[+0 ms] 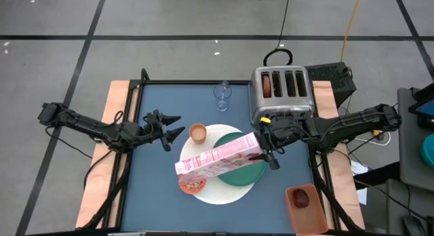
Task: Arrange a breakfast setting
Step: Pour the cereal from the orange cereal box into the orange bowl
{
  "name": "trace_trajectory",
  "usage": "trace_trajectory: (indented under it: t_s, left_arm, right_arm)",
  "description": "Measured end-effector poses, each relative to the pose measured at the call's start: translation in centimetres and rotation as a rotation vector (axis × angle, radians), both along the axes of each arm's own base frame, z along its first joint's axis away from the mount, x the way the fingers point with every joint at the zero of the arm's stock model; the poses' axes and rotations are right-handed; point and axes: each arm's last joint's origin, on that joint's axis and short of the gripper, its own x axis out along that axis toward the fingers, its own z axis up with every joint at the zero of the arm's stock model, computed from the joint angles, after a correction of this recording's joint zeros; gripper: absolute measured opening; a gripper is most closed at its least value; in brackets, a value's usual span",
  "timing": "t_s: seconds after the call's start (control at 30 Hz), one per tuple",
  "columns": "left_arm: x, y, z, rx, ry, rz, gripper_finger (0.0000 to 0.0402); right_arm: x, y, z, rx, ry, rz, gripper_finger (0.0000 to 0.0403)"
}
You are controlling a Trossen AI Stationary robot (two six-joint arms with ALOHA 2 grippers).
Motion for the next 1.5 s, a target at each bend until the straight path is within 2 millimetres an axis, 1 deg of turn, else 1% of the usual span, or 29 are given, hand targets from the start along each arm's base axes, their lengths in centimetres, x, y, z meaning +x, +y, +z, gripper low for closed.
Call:
trace_trajectory:
  t_s: [0.2, 0.37, 0.53, 0.7, 0.87, 1.03, 1.2, 1.37, 1.5]
  left_arm:
    - [0.03, -0.08, 0.00, 0.000, 0.000, -0.029, 0.0278]
    - [0.04, -0.11, 0.00, 0.000, 0.000, -0.038, 0.0278]
    - [0.04, -0.10, 0.00, 0.000, 0.000, -0.038, 0.0278]
    - [0.04, -0.10, 0.00, 0.001, -0.001, -0.038, 0.0278]
    - [0.04, -0.10, 0.01, 0.000, -0.001, -0.037, 0.0278]
    - [0.03, -0.10, 0.01, 0.001, -0.001, -0.037, 0.0278]
    - [0.04, -0.10, 0.01, 0.001, -0.001, -0.037, 0.0278]
    - [0.04, -0.10, 0.02, 0.001, -0.001, -0.037, 0.0278]
    - [0.04, -0.10, 0.01, 0.001, -0.001, -0.037, 0.0278]
  right_arm:
    - [0.19, 0.03, 0.38, 0.005, -0.044, 0.001, 0.0212]
    - [0.02, 0.00, 0.04, 0.001, -0.005, 0.001, 0.0212]
    - [0.20, 0.03, 0.39, 0.003, -0.046, 0.002, 0.0212]
    - [-0.02, 0.00, -0.04, 0.000, 0.005, 0.000, 0.0212]
    - [0.18, 0.02, 0.36, 0.004, -0.042, 0.001, 0.0212]
    - [0.06, 0.01, 0.11, -0.001, -0.014, 0.002, 0.0212]
    - [0.29, 0.04, 0.65, -0.005, -0.075, 0.008, 0.0212]
    - [0.05, 0.01, 0.11, 0.000, -0.012, 0.001, 0.0212]
    - [0.14, 0.02, 0.28, 0.003, -0.032, 0.002, 0.0212]
